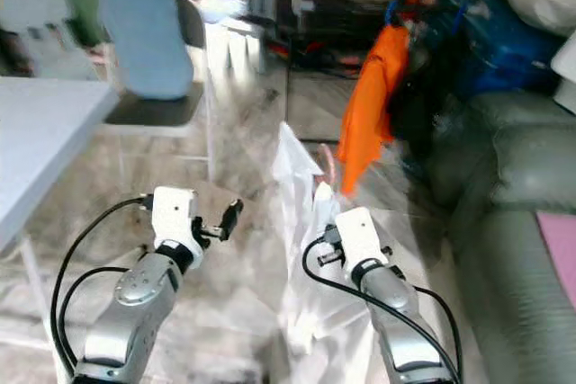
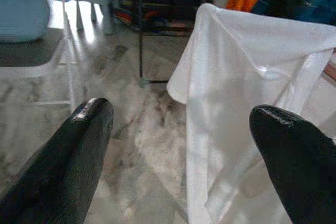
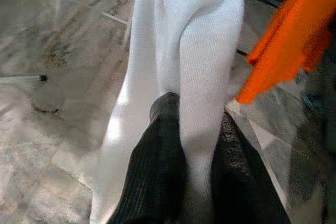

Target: Hang hanger

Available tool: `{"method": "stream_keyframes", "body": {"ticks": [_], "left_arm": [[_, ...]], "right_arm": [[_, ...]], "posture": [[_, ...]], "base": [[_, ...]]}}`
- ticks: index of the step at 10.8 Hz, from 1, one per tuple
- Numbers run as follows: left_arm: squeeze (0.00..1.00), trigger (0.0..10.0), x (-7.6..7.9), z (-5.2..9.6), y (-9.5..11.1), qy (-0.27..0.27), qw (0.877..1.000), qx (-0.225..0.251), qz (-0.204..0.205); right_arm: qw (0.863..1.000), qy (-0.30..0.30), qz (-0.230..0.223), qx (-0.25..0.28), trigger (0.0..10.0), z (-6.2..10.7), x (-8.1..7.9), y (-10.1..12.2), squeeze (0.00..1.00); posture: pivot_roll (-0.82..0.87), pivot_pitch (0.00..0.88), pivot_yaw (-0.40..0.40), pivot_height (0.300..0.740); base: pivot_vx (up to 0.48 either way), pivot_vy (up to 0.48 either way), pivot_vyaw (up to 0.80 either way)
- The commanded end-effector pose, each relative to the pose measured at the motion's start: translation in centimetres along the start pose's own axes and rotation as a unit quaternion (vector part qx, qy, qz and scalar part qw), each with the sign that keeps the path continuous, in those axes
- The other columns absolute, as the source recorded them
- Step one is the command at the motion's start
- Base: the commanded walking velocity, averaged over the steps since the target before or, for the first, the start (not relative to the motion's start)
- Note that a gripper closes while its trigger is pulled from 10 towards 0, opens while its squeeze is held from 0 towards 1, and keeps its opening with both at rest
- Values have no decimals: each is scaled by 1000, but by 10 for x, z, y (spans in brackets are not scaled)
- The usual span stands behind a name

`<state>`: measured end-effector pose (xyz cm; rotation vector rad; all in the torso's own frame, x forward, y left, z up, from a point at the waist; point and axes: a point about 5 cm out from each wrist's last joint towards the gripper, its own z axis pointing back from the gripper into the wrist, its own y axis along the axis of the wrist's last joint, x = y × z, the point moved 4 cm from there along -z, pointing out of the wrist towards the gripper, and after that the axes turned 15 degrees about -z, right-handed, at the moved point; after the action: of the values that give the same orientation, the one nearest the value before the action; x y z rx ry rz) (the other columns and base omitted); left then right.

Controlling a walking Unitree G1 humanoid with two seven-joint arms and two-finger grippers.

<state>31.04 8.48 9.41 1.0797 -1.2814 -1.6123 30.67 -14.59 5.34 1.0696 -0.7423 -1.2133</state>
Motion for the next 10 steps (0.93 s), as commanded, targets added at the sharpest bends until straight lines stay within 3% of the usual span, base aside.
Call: {"method": "stream_keyframes", "body": {"ticks": [1,6,10], "left_arm": [[0,10000,4,-1,-1,-6,1000,-2,0],[0,10000,5,-2,-1,-10,1000,-1,-3],[0,10000,-3,-3,-2,18,1000,-4,18]], "right_arm": [[999,7,12,38,10000,-1,-2,21,0],[999,14,14,35,10000,-2,-5,20,0],[999,19,11,33,10000,-3,-6,18,0]], "posture": [[-178,17,-6,740],[-178,13,-3,740],[-183,22,-4,740]], "base": [[0,-364,800],[0,-350,778],[0,0,0]]}}
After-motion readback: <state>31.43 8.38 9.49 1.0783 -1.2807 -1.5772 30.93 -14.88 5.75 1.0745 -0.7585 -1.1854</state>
